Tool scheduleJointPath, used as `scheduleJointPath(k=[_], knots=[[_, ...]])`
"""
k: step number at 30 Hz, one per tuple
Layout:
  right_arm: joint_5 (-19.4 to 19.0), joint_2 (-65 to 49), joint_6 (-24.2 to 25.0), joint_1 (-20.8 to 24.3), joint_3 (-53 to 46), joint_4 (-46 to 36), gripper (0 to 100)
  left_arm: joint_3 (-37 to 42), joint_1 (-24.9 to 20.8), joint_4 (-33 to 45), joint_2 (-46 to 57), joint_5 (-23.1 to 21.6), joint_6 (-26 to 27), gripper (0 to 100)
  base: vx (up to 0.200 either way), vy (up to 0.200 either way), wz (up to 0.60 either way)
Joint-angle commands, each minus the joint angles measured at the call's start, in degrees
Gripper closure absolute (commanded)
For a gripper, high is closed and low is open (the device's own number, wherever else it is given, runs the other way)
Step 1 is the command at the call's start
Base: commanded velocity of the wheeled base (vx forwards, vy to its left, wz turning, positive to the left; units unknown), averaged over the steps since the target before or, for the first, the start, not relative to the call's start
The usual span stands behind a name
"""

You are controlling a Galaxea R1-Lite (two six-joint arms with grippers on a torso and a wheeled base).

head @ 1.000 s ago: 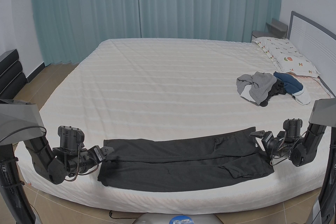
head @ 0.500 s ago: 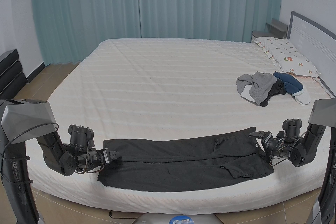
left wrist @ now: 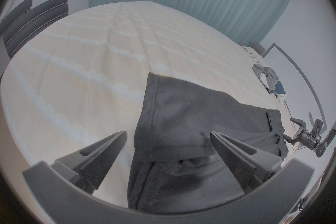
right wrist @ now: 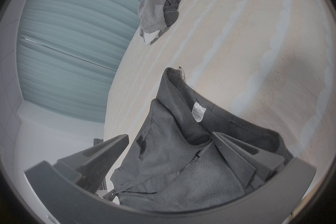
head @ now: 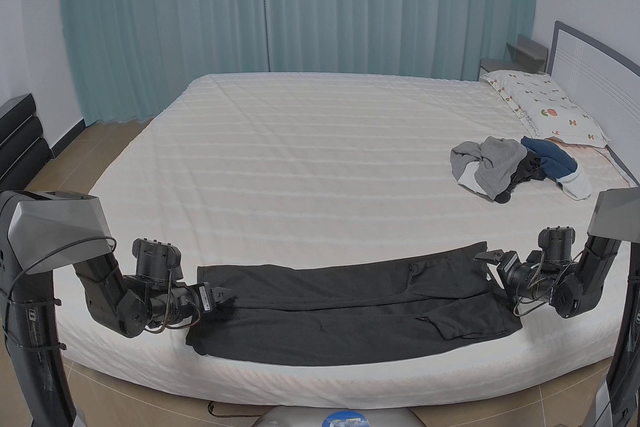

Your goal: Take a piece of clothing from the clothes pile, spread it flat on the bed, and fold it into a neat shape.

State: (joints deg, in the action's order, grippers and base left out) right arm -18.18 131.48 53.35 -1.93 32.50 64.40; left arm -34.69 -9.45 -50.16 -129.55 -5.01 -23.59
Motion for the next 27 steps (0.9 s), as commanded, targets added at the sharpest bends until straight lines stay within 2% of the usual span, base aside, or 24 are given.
scheduleJointPath(k=[1, 5, 6, 16, 21, 27], knots=[[0.0, 0.1, 0.0, 0.0, 0.0, 0.0, 0, -0.5, -0.2, -0.2, -0.5, 0.0, 0.0, 0, 0.0, 0.0, 0.0], [0.0, 0.2, 0.0, 0.0, 0.0, 0.0, 0, -0.3, -0.9, -0.2, -0.8, -0.1, -0.1, 0, 0.0, 0.0, 0.0], [0.0, 0.2, 0.0, 0.0, 0.0, 0.0, 0, -0.2, -1.0, -0.2, -0.9, -0.1, -0.1, 100, 0.0, 0.0, 0.0], [-0.1, 0.2, 0.0, -0.1, 0.1, 0.0, 0, 0.2, -1.6, -0.4, -1.1, 0.2, -0.2, 100, 0.0, 0.0, 0.0], [-0.1, 0.1, 0.1, -0.1, 0.3, -0.1, 0, 0.9, -1.7, -4.6, -0.6, 0.4, -2.7, 100, 0.0, 0.0, 0.0], [-0.1, 0.2, 0.1, -0.1, 0.3, -0.1, 0, 0.9, -1.8, -5.1, -0.9, 0.4, -3.3, 100, -0.033, 0.0, 0.0]])
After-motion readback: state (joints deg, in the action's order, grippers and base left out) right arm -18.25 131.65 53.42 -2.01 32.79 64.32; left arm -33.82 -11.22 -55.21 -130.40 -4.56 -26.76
